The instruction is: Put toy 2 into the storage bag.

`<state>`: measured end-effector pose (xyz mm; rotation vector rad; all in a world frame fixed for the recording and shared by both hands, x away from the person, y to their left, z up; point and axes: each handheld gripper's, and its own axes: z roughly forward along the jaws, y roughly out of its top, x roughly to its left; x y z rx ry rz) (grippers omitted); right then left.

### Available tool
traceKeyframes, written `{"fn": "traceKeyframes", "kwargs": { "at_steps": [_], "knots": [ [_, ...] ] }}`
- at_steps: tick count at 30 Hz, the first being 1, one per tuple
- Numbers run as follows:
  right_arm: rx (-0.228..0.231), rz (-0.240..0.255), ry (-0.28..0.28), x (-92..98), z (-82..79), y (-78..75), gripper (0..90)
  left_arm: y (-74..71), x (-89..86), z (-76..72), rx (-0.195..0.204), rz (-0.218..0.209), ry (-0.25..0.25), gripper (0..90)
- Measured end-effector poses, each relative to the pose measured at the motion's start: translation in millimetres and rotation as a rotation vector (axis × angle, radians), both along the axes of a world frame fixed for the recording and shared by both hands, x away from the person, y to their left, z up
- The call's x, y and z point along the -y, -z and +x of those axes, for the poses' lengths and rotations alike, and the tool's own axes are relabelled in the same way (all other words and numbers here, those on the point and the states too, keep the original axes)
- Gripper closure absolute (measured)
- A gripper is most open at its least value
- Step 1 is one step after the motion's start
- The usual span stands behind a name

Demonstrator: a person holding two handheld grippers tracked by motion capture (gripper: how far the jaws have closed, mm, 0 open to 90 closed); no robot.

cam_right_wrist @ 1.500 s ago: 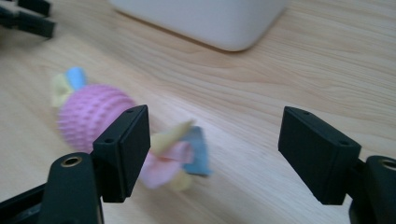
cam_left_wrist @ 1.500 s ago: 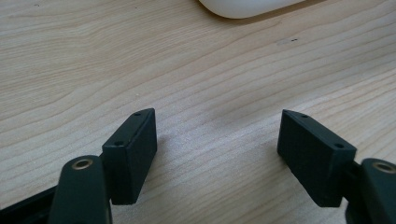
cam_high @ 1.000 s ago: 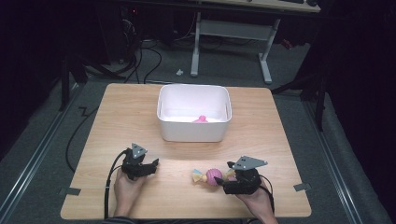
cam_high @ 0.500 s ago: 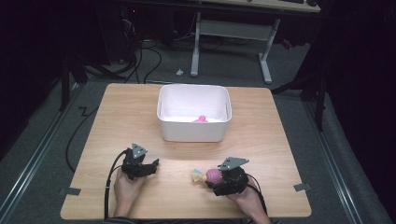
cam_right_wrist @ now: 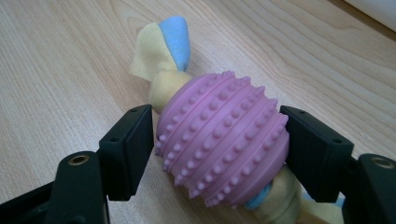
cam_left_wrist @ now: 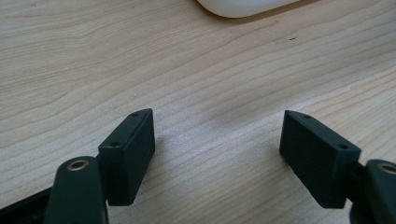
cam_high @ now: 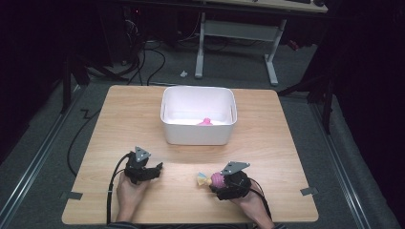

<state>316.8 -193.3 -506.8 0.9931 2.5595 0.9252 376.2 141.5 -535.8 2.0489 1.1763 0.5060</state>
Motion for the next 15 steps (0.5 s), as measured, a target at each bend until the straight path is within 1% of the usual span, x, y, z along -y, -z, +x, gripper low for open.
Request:
{"fn": "traceKeyframes", "kwargs": {
  "at_steps": [5, 9, 12, 15],
  "knots": [
    [0.005, -0.005, 0.004, 0.8, -0.3, 0.2, 32.9, 0.0, 0.0, 0.0, 0.0, 0.0, 0.0, 27.0],
    [0.005, -0.004, 0.011, 1.0, -0.4, 0.0, 33.6, 0.0, 0.0, 0.1, 0.0, 0.0, -0.001, 27.0],
    [0.011, -0.014, 0.007, 0.2, -0.9, -0.4, 33.7, 0.0, 0.0, 0.1, 0.0, 0.0, -0.001, 27.0],
    [0.006, -0.024, 0.003, -0.6, -0.9, -1.4, 33.8, 0.0, 0.0, 0.1, 0.0, 0.0, -0.001, 27.0]
  ]
}}
